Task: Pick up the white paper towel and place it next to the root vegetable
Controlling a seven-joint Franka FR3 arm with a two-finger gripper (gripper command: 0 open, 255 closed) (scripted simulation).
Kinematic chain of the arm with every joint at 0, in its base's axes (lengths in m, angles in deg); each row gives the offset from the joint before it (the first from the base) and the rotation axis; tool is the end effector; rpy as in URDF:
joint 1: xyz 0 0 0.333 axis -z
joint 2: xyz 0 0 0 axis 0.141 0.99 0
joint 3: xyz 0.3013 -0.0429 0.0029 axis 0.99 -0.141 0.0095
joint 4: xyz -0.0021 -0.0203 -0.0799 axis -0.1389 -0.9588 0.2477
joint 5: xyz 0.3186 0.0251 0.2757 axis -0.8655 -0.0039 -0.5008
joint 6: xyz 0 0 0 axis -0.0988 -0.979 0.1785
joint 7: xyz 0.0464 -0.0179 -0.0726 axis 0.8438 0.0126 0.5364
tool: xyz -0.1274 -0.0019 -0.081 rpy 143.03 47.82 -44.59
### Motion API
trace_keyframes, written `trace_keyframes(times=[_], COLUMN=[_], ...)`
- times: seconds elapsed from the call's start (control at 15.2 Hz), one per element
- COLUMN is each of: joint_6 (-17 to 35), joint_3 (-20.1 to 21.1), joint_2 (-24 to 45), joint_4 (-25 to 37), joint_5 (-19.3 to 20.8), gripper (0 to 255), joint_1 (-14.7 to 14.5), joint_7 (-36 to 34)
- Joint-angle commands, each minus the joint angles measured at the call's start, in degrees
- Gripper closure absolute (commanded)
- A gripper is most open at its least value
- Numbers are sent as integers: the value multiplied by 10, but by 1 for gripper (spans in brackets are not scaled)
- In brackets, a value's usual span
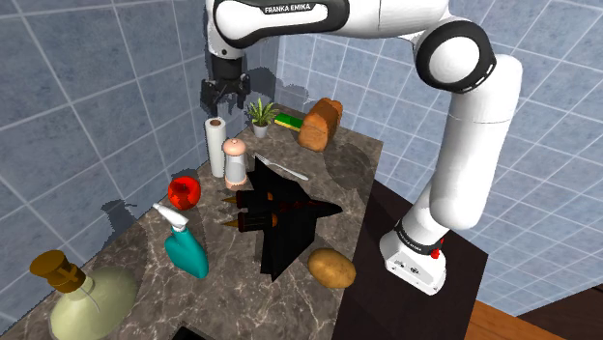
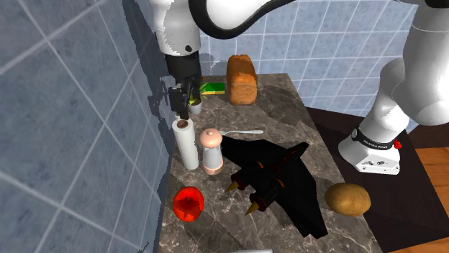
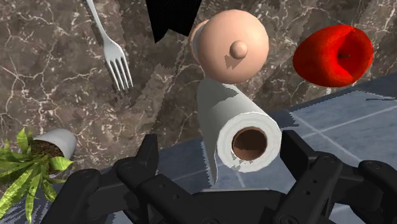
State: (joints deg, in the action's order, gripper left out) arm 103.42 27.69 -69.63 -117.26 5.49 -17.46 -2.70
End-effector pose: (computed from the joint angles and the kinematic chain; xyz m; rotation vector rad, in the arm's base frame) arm 0.6398 0.2498 0.4063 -3.0798 -0.0826 0.0393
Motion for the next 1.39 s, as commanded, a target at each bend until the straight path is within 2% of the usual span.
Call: trace_keyframes(times=[0.0,0.13,0.2,0.66,1.19,1.25,1.32], joint_6=[-13,-33,-35,20,20,20,20], joint_3=[0,-1,-1,-3,-3,-3,-3], joint_2=[54,111,116,121,121,121,121], joint_4=[62,133,140,90,90,90,90], joint_5=[13,24,25,26,26,26,26], gripper=[0,0,0,0,0,255,255], joint_1=[-14,-29,-31,-30,-30,-30,-30], joint_7=[-12,-23,-24,-25,-25,-25,-25])
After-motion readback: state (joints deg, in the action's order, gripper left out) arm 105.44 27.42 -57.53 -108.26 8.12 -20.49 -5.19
